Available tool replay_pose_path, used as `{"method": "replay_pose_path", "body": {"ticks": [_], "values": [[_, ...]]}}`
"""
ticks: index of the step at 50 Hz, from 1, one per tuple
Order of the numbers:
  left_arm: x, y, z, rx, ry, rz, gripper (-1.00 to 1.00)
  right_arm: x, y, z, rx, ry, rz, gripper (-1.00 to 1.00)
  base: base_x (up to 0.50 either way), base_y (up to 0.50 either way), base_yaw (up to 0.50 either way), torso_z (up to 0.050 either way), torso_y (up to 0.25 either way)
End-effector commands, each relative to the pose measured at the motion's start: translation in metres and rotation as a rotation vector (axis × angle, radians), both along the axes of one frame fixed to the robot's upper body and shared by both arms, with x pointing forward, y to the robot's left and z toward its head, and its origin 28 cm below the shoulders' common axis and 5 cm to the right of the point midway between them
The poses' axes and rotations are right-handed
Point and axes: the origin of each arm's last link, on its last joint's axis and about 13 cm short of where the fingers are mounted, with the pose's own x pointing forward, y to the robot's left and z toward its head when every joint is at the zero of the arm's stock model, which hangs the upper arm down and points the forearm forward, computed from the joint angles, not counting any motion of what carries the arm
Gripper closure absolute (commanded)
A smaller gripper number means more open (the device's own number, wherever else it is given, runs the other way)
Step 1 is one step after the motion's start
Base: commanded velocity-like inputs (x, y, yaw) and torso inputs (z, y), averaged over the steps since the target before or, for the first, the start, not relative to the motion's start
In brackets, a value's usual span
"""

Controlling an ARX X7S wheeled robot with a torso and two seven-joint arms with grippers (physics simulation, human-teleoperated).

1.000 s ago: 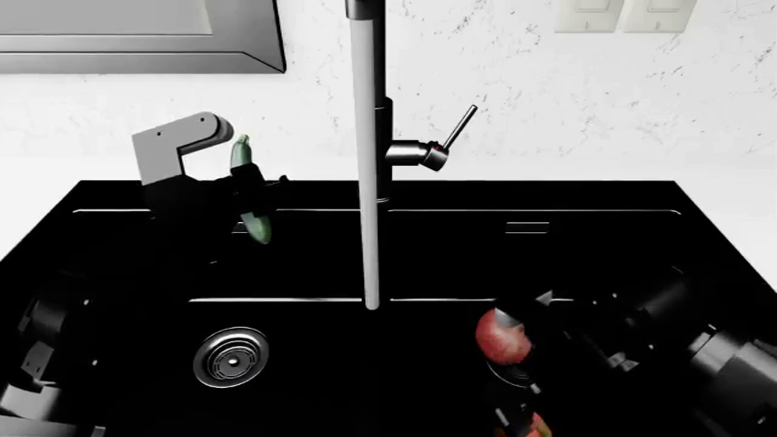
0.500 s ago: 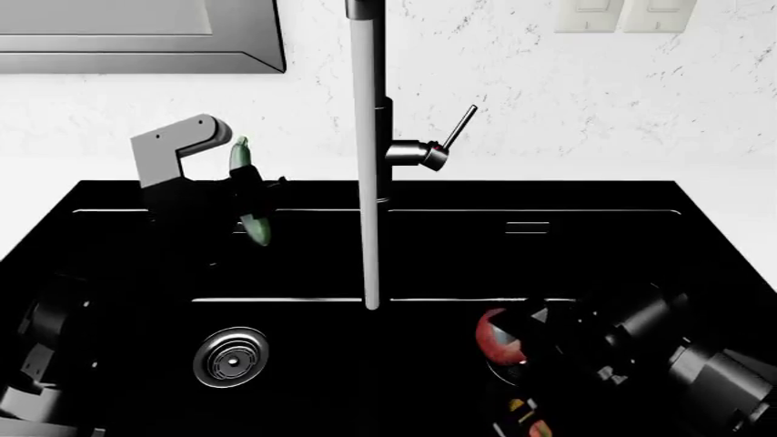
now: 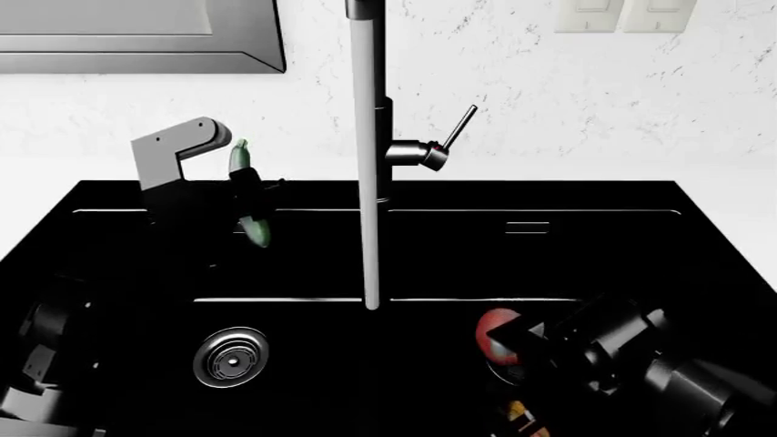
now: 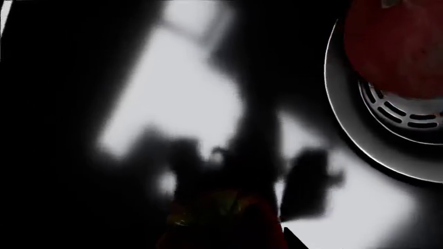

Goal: Pick the bell peppers and zucchinis from the sink and place them in one bowl. Place the pomegranate in the other bowl. Then turn off the sink faucet.

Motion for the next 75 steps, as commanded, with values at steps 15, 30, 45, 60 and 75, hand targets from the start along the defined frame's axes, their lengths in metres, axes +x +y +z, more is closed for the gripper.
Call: {"method": "replay_pose_path", "body": {"ticks": [15, 30, 45, 60, 75], "values": [[0.001, 0.002, 0.003, -0.016, -0.011, 0.012, 1.0, -0.006, 0.0, -0.002, -0.036, 0.062, 0.018, 1.0, 0.0, 0.0, 0.0, 0.0, 0.0], [0.0, 0.002, 0.004, -0.023, -0.014, 0.009, 1.0, -0.01, -0.001, 0.039, -0.053, -0.1, 0.014, 1.0, 0.0, 0.0, 0.0, 0.0, 0.0], [-0.001, 0.001, 0.005, -0.015, -0.022, -0.031, 1.0, -0.021, 0.004, 0.091, -0.01, -0.376, 0.031, 1.0, 0.0, 0.0, 0.0, 0.0, 0.0], [-0.007, -0.001, 0.017, 0.002, -0.09, -0.065, 1.0, -0.036, 0.01, 0.137, 0.068, -0.822, -0.137, 1.0, 0.0, 0.0, 0.0, 0.001, 0.1], [-0.013, 0.002, 0.042, 0.068, -0.179, -0.076, 1.0, -0.035, 0.013, 0.153, 0.079, -1.071, -0.252, 1.0, 0.0, 0.0, 0.0, 0.002, 0.105]]}}
